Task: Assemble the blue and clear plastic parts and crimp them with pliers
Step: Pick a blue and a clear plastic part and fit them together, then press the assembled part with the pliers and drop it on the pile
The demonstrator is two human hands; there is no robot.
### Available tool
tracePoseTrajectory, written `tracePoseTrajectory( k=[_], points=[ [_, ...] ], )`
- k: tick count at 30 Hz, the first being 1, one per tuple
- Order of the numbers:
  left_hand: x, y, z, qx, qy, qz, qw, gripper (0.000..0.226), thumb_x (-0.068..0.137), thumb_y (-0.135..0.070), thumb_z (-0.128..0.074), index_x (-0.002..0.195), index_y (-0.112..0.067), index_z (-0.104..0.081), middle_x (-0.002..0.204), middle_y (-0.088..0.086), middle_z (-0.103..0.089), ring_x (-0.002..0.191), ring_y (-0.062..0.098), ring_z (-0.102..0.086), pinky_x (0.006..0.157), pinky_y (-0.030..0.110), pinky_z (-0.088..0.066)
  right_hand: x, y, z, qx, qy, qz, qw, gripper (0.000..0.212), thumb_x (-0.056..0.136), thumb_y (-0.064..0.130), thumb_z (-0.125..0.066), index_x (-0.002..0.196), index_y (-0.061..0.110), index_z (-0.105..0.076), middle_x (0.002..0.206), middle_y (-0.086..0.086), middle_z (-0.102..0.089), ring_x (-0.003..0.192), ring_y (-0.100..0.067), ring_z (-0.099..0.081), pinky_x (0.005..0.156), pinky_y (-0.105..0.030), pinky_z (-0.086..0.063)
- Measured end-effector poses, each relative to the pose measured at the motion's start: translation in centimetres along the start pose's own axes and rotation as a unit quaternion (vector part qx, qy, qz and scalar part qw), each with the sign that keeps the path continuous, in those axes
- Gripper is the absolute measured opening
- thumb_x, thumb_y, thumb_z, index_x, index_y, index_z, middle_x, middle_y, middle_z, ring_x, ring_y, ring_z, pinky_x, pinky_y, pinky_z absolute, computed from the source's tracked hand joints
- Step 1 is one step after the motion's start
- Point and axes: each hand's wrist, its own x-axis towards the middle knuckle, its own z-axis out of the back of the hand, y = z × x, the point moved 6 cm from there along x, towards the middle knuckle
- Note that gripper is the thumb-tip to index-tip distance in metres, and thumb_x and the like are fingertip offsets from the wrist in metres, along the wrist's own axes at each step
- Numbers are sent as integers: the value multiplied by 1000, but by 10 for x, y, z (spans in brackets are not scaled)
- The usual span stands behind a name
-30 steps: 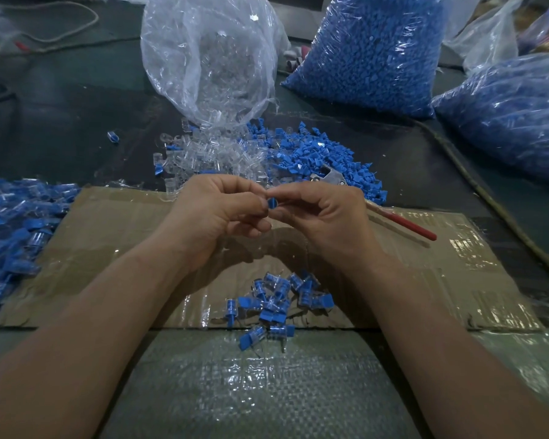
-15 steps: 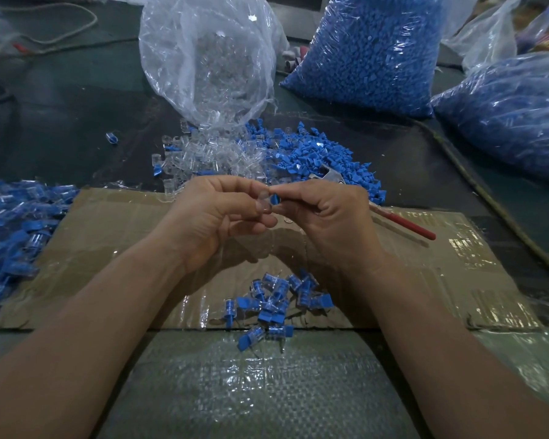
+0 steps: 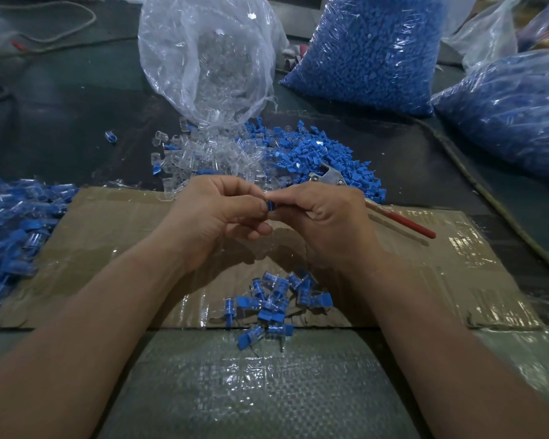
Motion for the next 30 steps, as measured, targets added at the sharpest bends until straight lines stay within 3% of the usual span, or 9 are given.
tracePoseTrajectory(
  k=[4, 8, 12, 16, 19, 23, 30],
  points=[
    [0, 0, 1, -8, -6, -3, 1000, 17, 55, -5, -65, 71, -2, -60, 55, 8, -63, 46, 15, -62, 42, 17, -50, 1, -1, 0, -14, 40, -38, 998, 30, 75, 16, -71, 103, 5, -69, 95, -7, -71, 85, -10, -62, 79, -24, -51],
    [2, 0, 5, -25, -24, -17, 999, 16, 55, -6, -65, 70, -3, -59, 52, 6, -62, 46, 14, -61, 41, 16, -48, 1, -27, 19, -82, 41, -166, 982, 43, 75, 33, -71, 114, 14, -64, 110, -1, -66, 94, -3, -54, 86, -21, -41],
    [3, 1, 8, -27, -26, -18, 999, 15, 56, -6, -66, 69, -3, -61, 54, 7, -62, 48, 15, -62, 42, 17, -48, -6, -61, 44, -165, 34, -283, 944, 55, 74, 43, -70, 121, 18, -57, 121, 0, -59, 109, -14, -52, 91, -30, -39],
    [4, 1, 9, -27, -30, -22, 999, 16, 55, -7, -66, 69, -4, -61, 53, 6, -62, 48, 15, -63, 42, 17, -48, -17, -86, 48, -205, 117, -371, 898, 80, 64, 59, -70, 129, 18, -47, 130, -3, -48, 116, -21, -45, 91, -34, -37],
    [5, 1, 9, -30, -30, -23, 999, 16, 55, -7, -66, 70, -4, -60, 53, 6, -62, 48, 15, -63, 42, 17, -49, -22, -93, 48, -222, 172, -396, 874, 89, 55, 67, -68, 126, 17, -45, 126, -4, -46, 110, -19, -44, 84, -32, -36],
    [5, 2, 10, -30, -28, -25, 999, 15, 56, -7, -67, 70, -4, -61, 54, 7, -63, 49, 16, -63, 43, 18, -49, -26, -91, 43, -219, 238, -414, 851, 99, 27, 82, -57, 105, 24, -41, 106, 1, -43, 97, -18, -43, 77, -34, -39],
    [5, 2, 9, -30, -20, -24, 999, 17, 58, -8, -65, 73, -3, -60, 56, 7, -64, 52, 16, -64, 44, 18, -50, -23, -90, 42, -216, 206, -422, 856, 71, 55, 59, -76, 107, 22, -44, 95, 6, -43, 89, -15, -43, 71, -31, -36]
  ],
)
